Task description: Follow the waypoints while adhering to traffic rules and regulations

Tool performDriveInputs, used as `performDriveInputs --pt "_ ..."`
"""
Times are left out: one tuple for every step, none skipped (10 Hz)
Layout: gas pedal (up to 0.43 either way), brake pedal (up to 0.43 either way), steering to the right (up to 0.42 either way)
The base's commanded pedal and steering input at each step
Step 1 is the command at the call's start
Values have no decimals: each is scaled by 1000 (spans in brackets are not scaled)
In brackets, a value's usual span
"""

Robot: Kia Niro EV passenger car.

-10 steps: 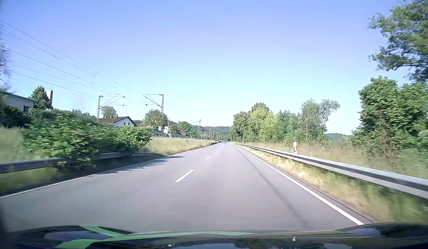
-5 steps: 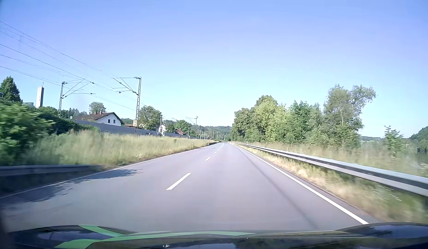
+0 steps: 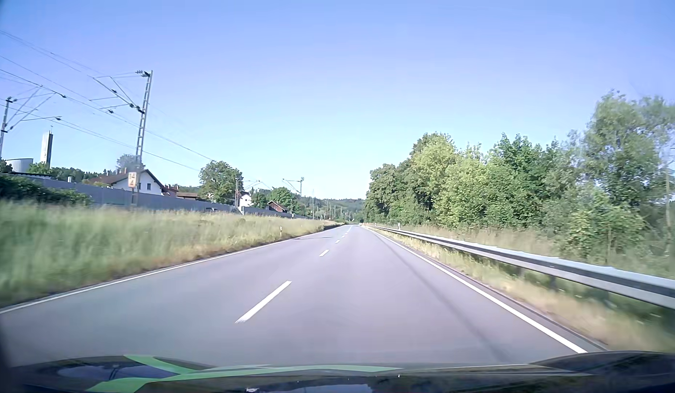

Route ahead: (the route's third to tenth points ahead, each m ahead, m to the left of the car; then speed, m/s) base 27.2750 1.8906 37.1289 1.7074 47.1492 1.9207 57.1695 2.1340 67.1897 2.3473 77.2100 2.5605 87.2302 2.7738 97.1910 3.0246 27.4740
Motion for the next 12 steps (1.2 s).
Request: performDriveInputs --pt "228 0 -1" --pt "240 0 -1" --pt "240 0 -1" --pt "240 0 -1" --pt "248 0 -1" --pt "248 0 -1" --pt "240 0 -1" --pt "240 0 -2" --pt "240 0 -2" --pt "240 0 -3" --pt "240 0 -3" --pt "248 0 -3"
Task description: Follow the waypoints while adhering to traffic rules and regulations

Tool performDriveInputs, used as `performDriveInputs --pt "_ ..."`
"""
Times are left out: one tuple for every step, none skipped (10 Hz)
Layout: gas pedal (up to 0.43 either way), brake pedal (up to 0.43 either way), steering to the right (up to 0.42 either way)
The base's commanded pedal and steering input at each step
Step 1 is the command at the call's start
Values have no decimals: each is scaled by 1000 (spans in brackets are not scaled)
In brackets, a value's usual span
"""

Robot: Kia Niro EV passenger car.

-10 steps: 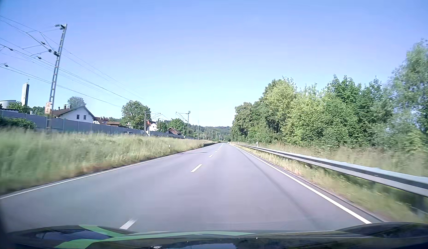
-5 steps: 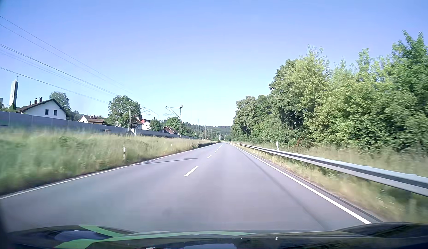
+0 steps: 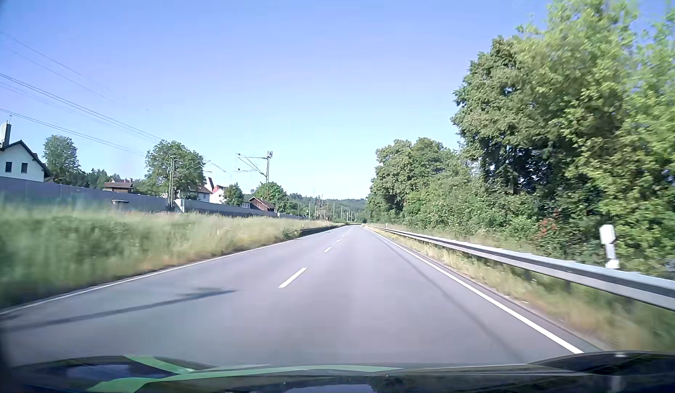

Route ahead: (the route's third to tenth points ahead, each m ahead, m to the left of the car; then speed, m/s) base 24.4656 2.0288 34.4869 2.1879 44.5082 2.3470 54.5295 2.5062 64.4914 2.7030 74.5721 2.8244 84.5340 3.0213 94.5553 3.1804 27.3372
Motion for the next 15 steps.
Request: performDriveInputs --pt "248 0 -3" --pt "260 0 -3" --pt "268 0 -3" --pt "280 0 -3" --pt "280 0 -3" --pt "280 0 -3" --pt "268 0 -3" --pt "260 0 -3" --pt "248 0 -3" --pt "248 0 -3" --pt "260 0 -3" --pt "268 0 -3" --pt "280 0 -3" --pt "287 0 -2" --pt "287 0 -3"
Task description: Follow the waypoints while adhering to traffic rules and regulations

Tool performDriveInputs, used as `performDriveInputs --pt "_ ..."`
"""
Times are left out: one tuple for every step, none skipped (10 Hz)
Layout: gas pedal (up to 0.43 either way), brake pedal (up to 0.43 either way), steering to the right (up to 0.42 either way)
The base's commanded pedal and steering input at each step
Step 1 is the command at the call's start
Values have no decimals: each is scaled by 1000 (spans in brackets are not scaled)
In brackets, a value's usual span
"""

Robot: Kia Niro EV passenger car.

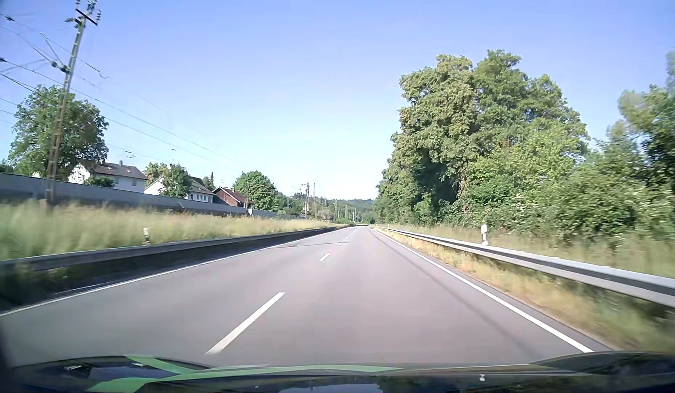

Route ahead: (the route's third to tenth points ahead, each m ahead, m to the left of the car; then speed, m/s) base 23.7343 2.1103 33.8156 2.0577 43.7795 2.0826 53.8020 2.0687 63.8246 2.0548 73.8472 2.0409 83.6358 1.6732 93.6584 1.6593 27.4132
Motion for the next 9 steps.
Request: performDriveInputs --pt "299 0 -2" --pt "311 0 -2" --pt "311 0 -1" --pt "319 0 0" --pt "319 0 0" --pt "319 0 0" --pt "319 0 0" --pt "319 0 0" --pt "319 0 0"
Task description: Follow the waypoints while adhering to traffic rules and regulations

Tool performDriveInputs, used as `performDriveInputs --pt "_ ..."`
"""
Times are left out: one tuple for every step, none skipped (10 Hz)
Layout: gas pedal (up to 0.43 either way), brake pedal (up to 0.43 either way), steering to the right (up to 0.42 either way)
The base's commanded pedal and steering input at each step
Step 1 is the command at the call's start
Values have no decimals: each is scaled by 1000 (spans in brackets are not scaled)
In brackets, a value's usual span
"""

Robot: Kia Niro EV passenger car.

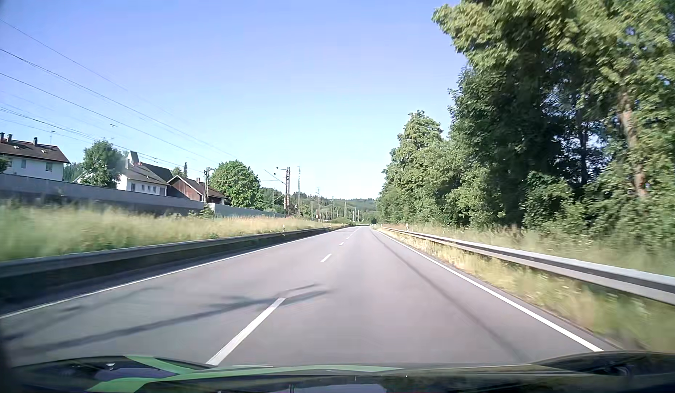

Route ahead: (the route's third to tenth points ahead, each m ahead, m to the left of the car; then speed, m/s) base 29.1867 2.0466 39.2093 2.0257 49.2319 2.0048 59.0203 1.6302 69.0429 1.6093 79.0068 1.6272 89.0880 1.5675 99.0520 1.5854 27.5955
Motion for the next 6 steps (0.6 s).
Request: performDriveInputs --pt "311 0 0" --pt "299 0 0" --pt "299 0 0" --pt "299 0 0" --pt "299 0 0" --pt "319 0 0"
